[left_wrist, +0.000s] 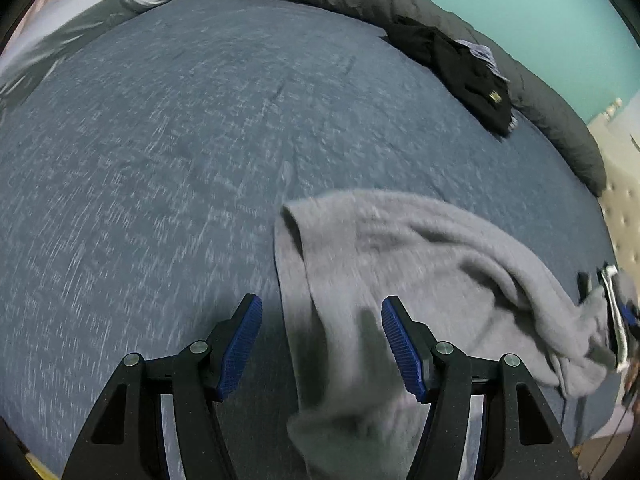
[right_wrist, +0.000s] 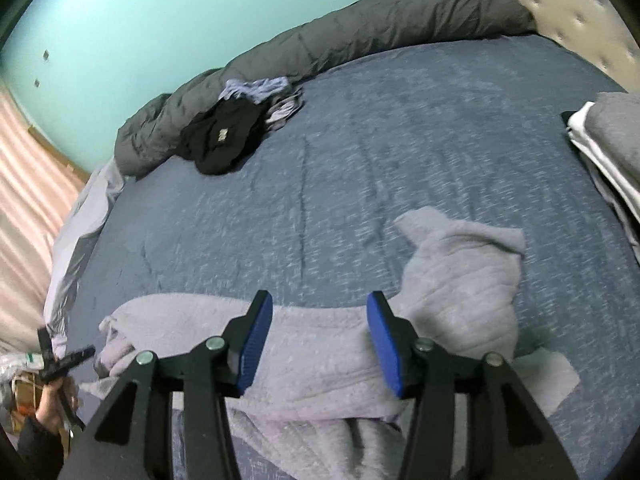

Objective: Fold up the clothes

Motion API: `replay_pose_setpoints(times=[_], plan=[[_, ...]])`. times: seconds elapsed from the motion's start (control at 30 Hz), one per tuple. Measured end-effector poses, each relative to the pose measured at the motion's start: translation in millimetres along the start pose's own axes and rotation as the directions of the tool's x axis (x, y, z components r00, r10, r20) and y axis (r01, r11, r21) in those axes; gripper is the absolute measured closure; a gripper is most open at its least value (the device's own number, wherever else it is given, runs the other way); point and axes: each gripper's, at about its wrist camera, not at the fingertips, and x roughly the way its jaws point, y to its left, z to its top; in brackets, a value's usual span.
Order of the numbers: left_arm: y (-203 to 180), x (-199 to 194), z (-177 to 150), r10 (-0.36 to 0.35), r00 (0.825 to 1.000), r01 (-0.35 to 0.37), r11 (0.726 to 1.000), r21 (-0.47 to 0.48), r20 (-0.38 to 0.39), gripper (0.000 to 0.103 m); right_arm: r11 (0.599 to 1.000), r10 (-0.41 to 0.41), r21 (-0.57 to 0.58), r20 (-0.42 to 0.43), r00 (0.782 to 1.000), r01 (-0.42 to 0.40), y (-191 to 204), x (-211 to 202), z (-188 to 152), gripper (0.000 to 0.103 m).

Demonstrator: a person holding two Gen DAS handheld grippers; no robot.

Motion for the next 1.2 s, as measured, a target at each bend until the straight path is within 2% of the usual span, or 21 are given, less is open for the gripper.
replay_pose_setpoints(times=[0.2, 0.3, 0.33, 0.37, 0.5, 0.53, 0.63, 0.9, 1.03, 1.2], plan=[[0, 32, 25, 0.030, 0.999, -0.030, 1.000, -0.002, -0.023, 0.037, 1.000, 0.003, -0.002, -0.008, 1.000, -0.003, -1, 14, -11, 0.053], [4, 44, 31, -0.006, 0.999, 0.005, 1.000, -0.029, -0.036, 0.037, 1.000, 0.012, 0.022, -0.014, 1.000, -0.011, -6, 22, -14, 0.053], [6, 48, 32, -0.027, 0.999, 0.026, 0.999, -0.035, -0.040, 0.042, 1.000, 0.013, 0.021, -0.015, 1.000, -0.013, -6, 24, -15, 0.053], [6, 50, 32, -0.047, 0.998, 0.045, 0.998, -0.036, -0.043, 0.054, 1.000, 0.014, 0.018, -0.014, 1.000, -0.014, -6, 25, -16, 0.053], [3, 53, 33, -0.049, 0.998, 0.049, 0.999, -0.006, -0.042, 0.074, 1.000, 0.027, 0.012, -0.017, 0.999, -0.027, -5, 33, -19, 0.053], [2, 52, 33, -0.044, 0.998, 0.044, 0.999, -0.002, -0.035, 0.087, 1.000, 0.030, 0.009, -0.020, 0.999, -0.030, -4, 34, -20, 0.053], [-1, 41, 36, -0.038, 0.999, 0.038, 0.999, 0.015, -0.001, 0.095, 0.999, 0.041, 0.001, -0.025, 0.999, -0.041, -1, 39, -22, 0.053], [-6, -15, 63, -0.043, 0.989, 0.038, 0.998, 0.040, 0.138, 0.097, 0.996, 0.081, -0.022, -0.026, 0.996, -0.081, 18, 42, -25, 0.053], [1, -38, 90, -0.042, 0.984, 0.036, 0.999, 0.035, 0.170, 0.097, 0.995, 0.088, -0.041, -0.013, 0.996, -0.088, 25, 37, -20, 0.053], [15, -43, 118, -0.009, 0.981, 0.010, 1.000, -0.002, 0.193, 0.098, 0.995, 0.087, -0.052, -0.006, 0.996, -0.087, 27, 34, -15, 0.053]])
